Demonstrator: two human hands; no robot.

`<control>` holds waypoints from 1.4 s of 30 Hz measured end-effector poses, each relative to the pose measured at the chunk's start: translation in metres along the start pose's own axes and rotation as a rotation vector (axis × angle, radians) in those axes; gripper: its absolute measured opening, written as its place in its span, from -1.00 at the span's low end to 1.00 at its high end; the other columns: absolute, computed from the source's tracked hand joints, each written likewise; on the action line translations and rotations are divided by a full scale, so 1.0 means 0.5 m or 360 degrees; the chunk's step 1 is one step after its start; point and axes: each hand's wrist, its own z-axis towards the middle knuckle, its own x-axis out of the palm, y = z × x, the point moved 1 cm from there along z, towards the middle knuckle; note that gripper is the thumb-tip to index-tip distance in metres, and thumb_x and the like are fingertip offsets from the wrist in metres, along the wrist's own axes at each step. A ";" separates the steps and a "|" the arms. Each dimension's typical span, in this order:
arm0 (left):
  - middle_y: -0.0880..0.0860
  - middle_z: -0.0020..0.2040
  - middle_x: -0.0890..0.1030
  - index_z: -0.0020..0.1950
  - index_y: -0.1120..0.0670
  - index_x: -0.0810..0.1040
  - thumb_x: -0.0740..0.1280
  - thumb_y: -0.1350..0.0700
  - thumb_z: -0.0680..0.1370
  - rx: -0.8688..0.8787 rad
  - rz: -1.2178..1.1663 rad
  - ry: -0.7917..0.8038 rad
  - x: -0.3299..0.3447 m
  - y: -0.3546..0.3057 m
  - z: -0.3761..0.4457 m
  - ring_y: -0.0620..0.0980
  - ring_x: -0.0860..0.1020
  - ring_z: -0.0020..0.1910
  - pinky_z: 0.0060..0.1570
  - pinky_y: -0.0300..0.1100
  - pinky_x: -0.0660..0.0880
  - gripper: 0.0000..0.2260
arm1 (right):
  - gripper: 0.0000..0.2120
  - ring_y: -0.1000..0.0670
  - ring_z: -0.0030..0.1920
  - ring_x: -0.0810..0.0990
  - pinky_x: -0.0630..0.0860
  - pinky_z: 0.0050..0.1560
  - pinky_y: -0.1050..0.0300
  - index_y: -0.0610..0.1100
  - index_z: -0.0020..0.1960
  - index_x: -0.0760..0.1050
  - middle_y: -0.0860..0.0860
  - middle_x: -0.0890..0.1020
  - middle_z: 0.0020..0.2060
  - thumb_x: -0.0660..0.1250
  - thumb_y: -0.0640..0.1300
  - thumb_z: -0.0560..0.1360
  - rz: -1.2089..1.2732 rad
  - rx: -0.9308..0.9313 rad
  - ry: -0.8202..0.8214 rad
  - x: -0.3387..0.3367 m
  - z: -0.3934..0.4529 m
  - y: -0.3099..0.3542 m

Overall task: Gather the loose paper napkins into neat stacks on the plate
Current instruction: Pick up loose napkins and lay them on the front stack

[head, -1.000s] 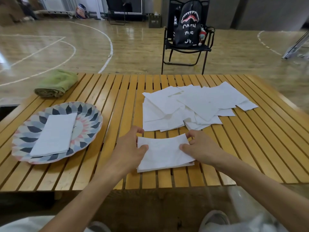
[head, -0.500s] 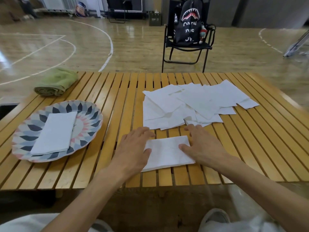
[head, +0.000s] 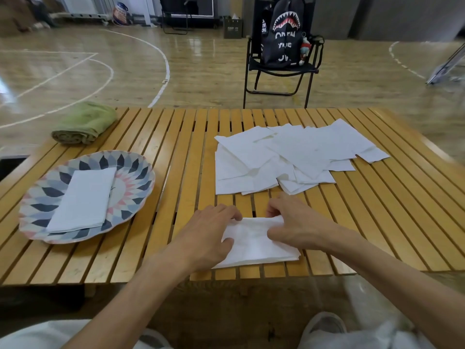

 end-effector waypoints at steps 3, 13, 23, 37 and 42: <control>-0.17 0.30 0.44 0.39 -0.16 0.30 0.34 0.01 0.55 0.0010 -0.0104 -0.0039 -0.001 -0.002 -0.003 -0.14 0.38 0.25 0.34 -0.09 0.34 -0.56 | -0.87 0.11 -0.08 0.47 0.37 -0.19 0.20 0.06 -0.11 0.41 0.13 0.52 -0.08 0.36 -0.09 0.45 0.0204 -0.0067 -0.0015 -0.005 -0.006 0.003; -0.09 -0.11 0.59 0.06 -0.06 0.55 0.28 0.03 0.63 -0.0009 -0.1053 -0.0409 -0.051 -0.034 -0.012 -0.09 0.58 -0.15 -0.20 -0.07 0.56 -0.92 | -0.62 0.11 0.02 0.66 0.63 -0.05 0.20 0.16 0.18 0.52 0.19 0.68 0.02 0.47 -0.02 0.40 0.1426 -0.0234 -0.0260 -0.048 -0.039 0.046; -0.10 -0.02 0.58 0.22 -0.14 0.48 0.20 0.15 0.64 -0.0132 -0.1631 -0.0806 -0.085 -0.063 -0.021 -0.14 0.58 -0.06 -0.21 -0.32 0.55 -0.76 | -0.78 0.08 -0.06 0.66 0.62 -0.16 0.18 0.05 0.10 0.60 0.08 0.68 -0.10 0.35 -0.18 0.50 0.1750 -0.0197 -0.0519 -0.017 -0.011 0.149; -0.05 0.03 0.57 0.18 -0.06 0.42 0.26 0.06 0.59 -0.0697 -0.1243 -0.0828 -0.157 0.065 -0.038 -0.07 0.58 -0.02 -0.14 -0.10 0.62 -0.83 | -0.80 0.05 0.01 0.61 0.53 -0.21 0.20 0.01 0.20 0.48 0.09 0.62 0.02 0.25 -0.15 0.59 0.1486 -0.0061 -0.0384 0.013 0.100 0.248; 0.00 0.03 0.65 0.14 -0.01 0.52 0.34 0.18 0.54 -0.0867 -0.1140 -0.0994 -0.253 0.213 -0.098 0.00 0.62 0.03 0.01 0.02 0.61 -0.80 | -0.87 0.04 -0.08 0.66 0.68 -0.17 0.05 -0.07 0.07 0.52 0.03 0.65 -0.03 0.31 -0.20 0.54 0.1500 -0.0129 -0.0143 0.022 0.192 0.389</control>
